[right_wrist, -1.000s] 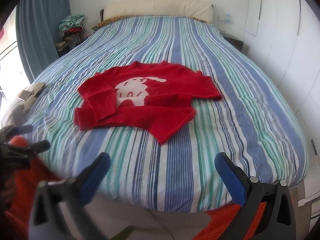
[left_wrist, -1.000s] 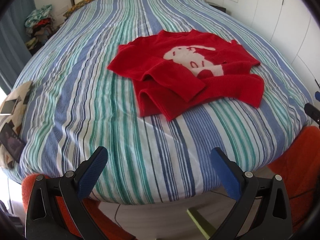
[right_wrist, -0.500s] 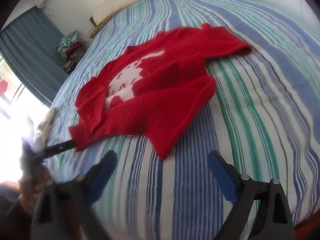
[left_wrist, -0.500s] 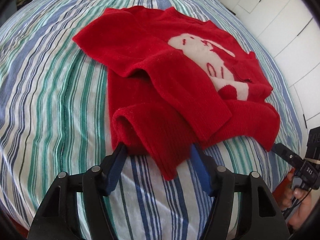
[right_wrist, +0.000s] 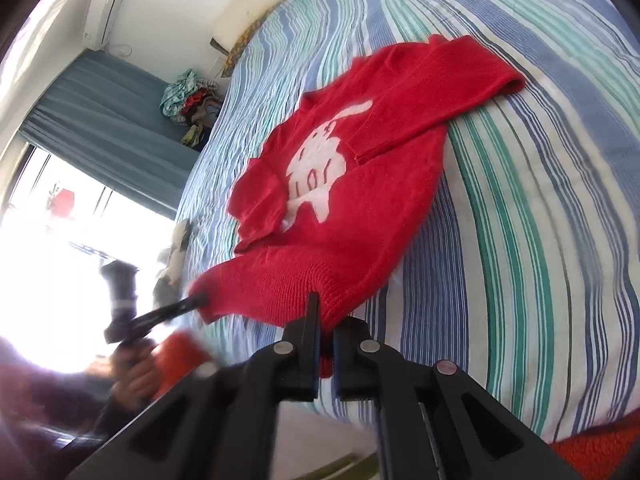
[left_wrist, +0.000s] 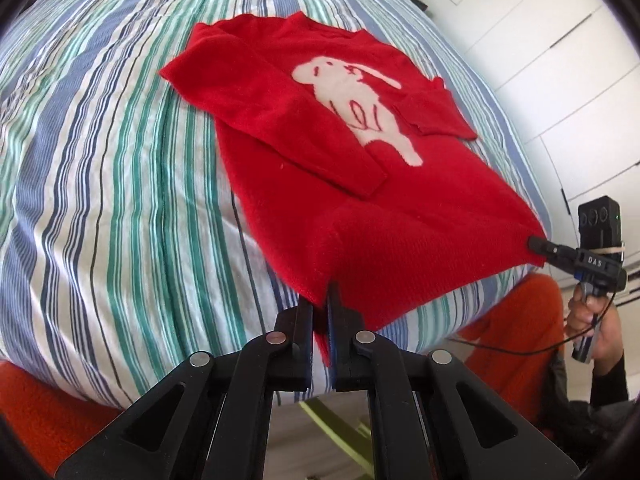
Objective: Fold small clothes
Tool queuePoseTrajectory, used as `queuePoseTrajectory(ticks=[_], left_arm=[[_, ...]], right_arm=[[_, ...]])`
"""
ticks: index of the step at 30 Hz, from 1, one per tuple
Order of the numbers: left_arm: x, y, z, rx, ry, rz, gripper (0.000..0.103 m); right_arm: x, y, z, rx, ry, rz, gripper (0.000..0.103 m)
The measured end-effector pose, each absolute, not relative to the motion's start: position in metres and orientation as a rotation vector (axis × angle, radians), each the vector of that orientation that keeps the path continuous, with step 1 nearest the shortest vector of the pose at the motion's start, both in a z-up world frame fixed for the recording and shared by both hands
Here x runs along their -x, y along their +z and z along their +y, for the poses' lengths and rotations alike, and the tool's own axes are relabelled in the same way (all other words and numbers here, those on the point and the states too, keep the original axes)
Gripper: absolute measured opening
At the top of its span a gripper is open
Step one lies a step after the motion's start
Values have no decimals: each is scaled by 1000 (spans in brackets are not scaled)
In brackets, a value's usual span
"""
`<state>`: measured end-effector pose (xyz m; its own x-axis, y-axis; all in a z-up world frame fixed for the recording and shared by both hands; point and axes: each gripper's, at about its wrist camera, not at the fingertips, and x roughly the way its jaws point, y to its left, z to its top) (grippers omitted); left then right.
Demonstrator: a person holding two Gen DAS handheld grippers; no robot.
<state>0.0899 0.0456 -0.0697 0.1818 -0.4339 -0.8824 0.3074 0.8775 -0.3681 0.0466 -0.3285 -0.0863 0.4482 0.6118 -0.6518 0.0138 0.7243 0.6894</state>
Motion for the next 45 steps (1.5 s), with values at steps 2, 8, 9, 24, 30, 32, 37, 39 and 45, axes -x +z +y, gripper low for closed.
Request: queuePoseTrajectory(ticks=[2, 8, 9, 24, 30, 32, 37, 39, 45], left_arm=[[-81, -87, 42, 66, -507, 1325, 6], [-78, -126, 46, 105, -439, 1378, 24], [-78, -125, 47, 132, -450, 1370, 31], [-63, -129, 38, -67, -343, 1373, 1], [-61, -147, 18, -232, -296, 1340, 2], [-62, -152, 12, -265, -288, 1330, 2], [-71, -161, -1, -301, -265, 1327, 2], [-73, -164, -5, -308, -257, 1323, 3], [-75, -174, -31, -393, -220, 1289, 5]], right_arm=[[-36, -89, -331, -687, 404, 1135, 5], [-34, -150, -323, -659, 303, 1296, 11], [-34, -155, -323, -666, 285, 1298, 13], [-33, -144, -328, -435, 212, 1375, 3], [-49, -183, -327, -442, 151, 1456, 3], [-50, -186, -326, -430, 144, 1457, 3], [-53, -189, -321, -425, 127, 1443, 1], [-51, -190, -320, -422, 125, 1433, 1], [-41, -187, -310, -373, 100, 1412, 1]])
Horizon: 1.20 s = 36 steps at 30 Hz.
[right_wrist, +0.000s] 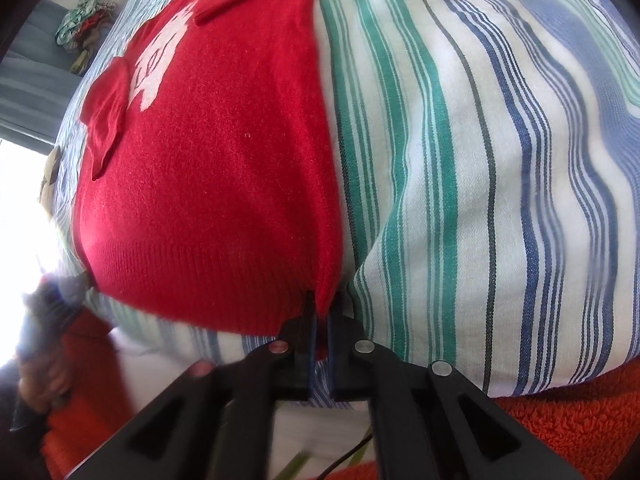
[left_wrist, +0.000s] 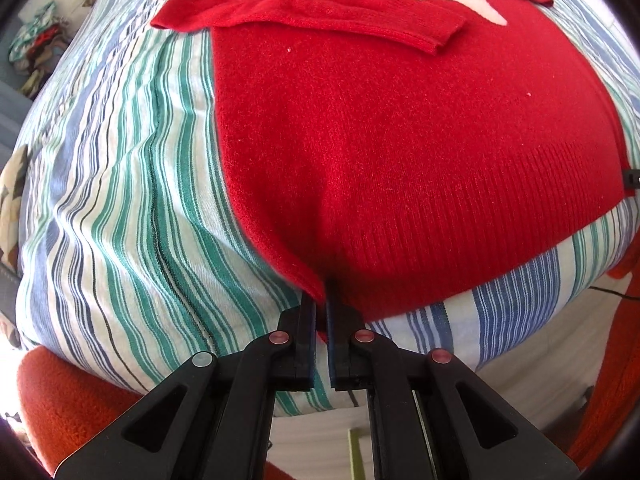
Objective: Fold small clothes
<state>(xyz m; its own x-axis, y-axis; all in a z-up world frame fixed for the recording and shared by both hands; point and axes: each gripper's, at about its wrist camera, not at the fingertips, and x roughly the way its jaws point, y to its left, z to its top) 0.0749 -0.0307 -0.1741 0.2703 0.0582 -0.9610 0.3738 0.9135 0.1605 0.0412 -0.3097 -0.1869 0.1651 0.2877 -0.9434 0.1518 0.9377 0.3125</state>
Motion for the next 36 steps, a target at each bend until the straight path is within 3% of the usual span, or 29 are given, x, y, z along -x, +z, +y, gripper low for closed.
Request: queuePoseTrajectory(ticks=[4, 7, 9, 11, 13, 17, 18, 23, 27, 31, 36], left_arm=[[-73, -176, -42, -464, -200, 1260, 6], [-71, -176, -48, -516, -180, 1247, 13], [-70, -172, -55, -558, -150, 1232, 29], [-72, -167, -54, -602, -112, 1208, 64], [-71, -161, -49, -602, -113, 1210, 72], [-70, -143, -28, -538, -155, 1267, 72], [-70, -133, -22, -535, -153, 1239, 72], [-75, -70, -40, -606, -274, 950, 74], [-95, -66, -100, -745, -470, 793, 74], [-140, -101, -151, -778, -561, 890, 73], [-168, -133, -167, -669, -556, 1064, 51]], right_arm=[[-41, -180, -300, -310, 84, 1398, 2], [-39, -175, -296, -307, 77, 1391, 7], [-38, -171, -294, -302, 74, 1390, 8], [-37, -167, -293, -290, 74, 1386, 16], [-35, -164, -291, -290, 69, 1384, 25], [-26, -156, -292, -302, 75, 1387, 53], [-23, -153, -294, -302, 76, 1391, 54], [5, -119, -308, -221, -33, 1283, 57], [15, -97, -313, -226, -81, 1154, 60], [13, -99, -311, -258, -82, 1144, 60], [17, -95, -306, -251, -85, 1116, 60]])
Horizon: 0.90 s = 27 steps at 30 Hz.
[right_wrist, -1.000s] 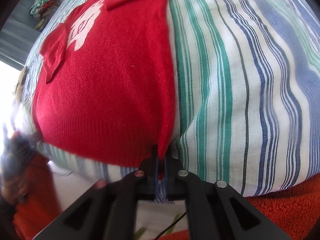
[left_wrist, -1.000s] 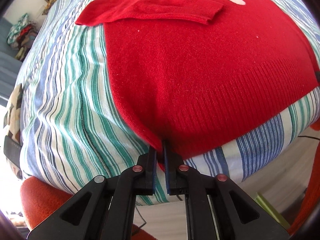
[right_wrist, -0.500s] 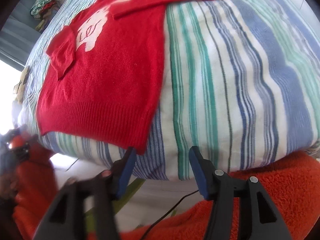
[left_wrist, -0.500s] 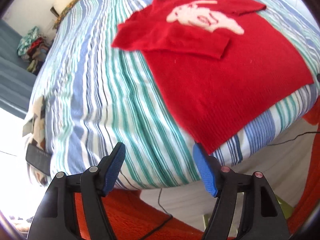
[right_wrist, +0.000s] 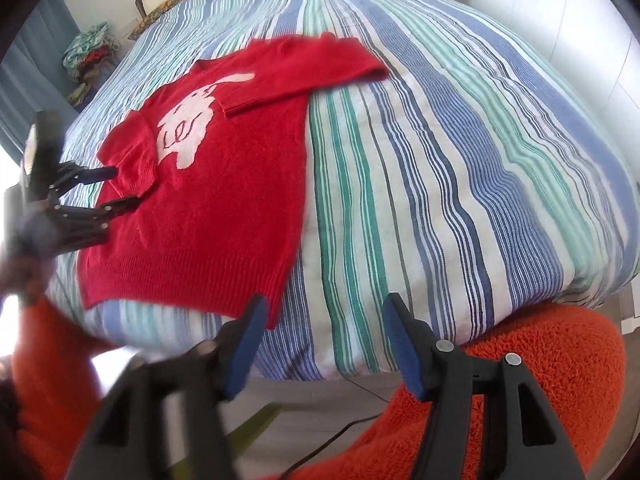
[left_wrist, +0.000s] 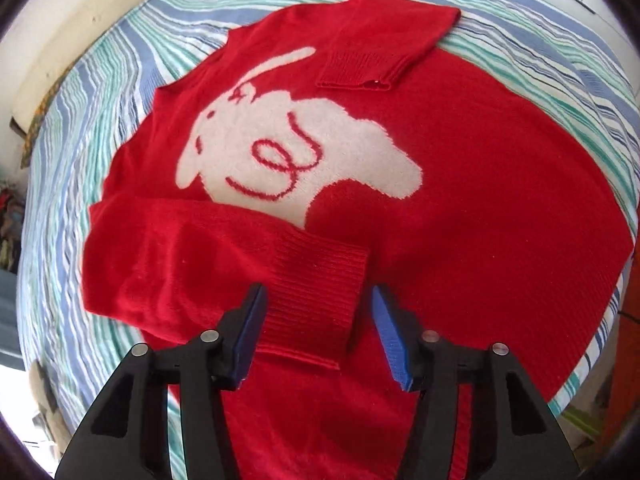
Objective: Fold small clothes
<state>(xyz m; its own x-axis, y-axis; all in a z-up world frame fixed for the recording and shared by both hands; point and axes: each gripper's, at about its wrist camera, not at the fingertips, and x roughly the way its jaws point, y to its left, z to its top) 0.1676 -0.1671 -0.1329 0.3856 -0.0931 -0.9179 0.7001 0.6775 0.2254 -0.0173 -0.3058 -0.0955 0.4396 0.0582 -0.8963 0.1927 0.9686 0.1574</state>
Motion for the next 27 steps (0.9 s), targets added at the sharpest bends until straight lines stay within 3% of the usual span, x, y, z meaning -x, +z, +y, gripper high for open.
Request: queuePoseTrajectory(ticks=[2, 3, 4, 8, 14, 19, 27], left_arm=[[-172, -141, -168, -627, -580, 1117, 21], [-173, -142, -167, -614, -583, 1126, 10], [-174, -139, -166, -602, -578, 1127, 6], [-192, -92, -115, -378, -543, 1104, 5], [-259, -23, 81, 70, -154, 1026, 5], [-286, -56, 202, 141, 230, 1062, 5], [-283, -106, 240, 122, 421, 1128, 5]], right_arm=[[19, -96, -306, -254, -85, 1112, 60], [18, -97, -307, -259, -85, 1115, 60], [17, -99, -308, -269, -83, 1119, 60], [18, -100, -314, -313, -82, 1109, 60], [23, -97, -320, -339, -103, 1079, 60], [20, -101, -320, -356, -103, 1087, 60], [16, -104, -312, -315, -101, 1112, 60]])
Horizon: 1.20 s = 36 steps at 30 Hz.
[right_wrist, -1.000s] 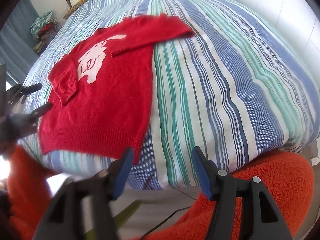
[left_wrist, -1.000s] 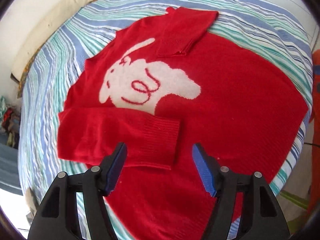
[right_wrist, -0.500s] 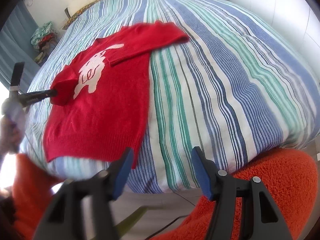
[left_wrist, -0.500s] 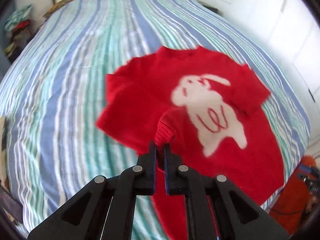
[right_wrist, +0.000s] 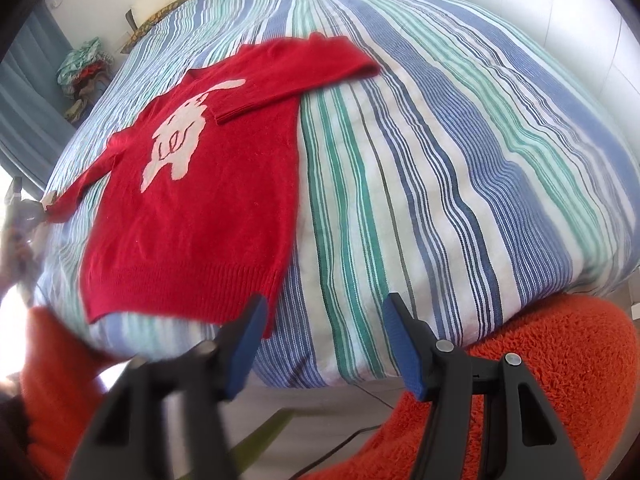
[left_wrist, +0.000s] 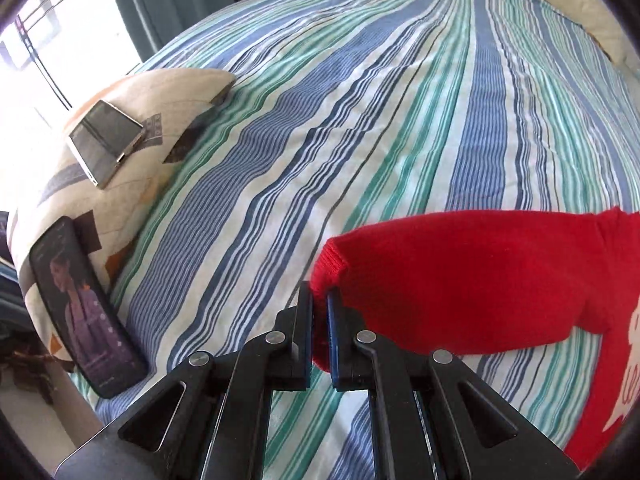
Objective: Fold small clothes
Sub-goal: 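Grasp a sweater sleeve cuff with the left tool and stretch it outward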
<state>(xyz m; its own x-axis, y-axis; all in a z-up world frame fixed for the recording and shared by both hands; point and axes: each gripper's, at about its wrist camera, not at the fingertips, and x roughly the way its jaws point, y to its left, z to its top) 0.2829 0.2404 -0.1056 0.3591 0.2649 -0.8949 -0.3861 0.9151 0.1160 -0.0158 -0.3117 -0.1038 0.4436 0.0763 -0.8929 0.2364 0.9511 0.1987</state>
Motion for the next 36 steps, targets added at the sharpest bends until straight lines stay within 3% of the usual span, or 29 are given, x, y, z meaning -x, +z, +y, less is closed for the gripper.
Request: queuePoseTrajectory(ticks=[19, 21, 23, 24, 25, 27, 32, 36], left_arm=[[-283, -159, 260, 13, 557, 1212, 5], [-278, -154, 256, -10, 554, 1202, 17], [-270, -145, 253, -46, 579, 1192, 70], [-263, -138, 250, -51, 584, 1166, 80], [-254, -129, 246, -46, 575, 1126, 85], [-235, -115, 236, -30, 561, 1064, 85], [-184, -99, 189, 95, 453, 1009, 85], [-151, -101, 149, 190, 361, 1018, 85]], right_arm=[[13, -109, -315, -310, -129, 1145, 60], [9, -104, -315, -310, -98, 1144, 60], [0, -92, -316, -273, -64, 1150, 61], [-7, -84, -316, -230, -55, 1151, 64], [-16, -74, -316, -178, -47, 1149, 74], [-36, -53, -311, -54, -32, 1122, 85], [-109, -29, -270, 211, 88, 1034, 85], [-172, -59, -217, 322, 249, 1004, 85]])
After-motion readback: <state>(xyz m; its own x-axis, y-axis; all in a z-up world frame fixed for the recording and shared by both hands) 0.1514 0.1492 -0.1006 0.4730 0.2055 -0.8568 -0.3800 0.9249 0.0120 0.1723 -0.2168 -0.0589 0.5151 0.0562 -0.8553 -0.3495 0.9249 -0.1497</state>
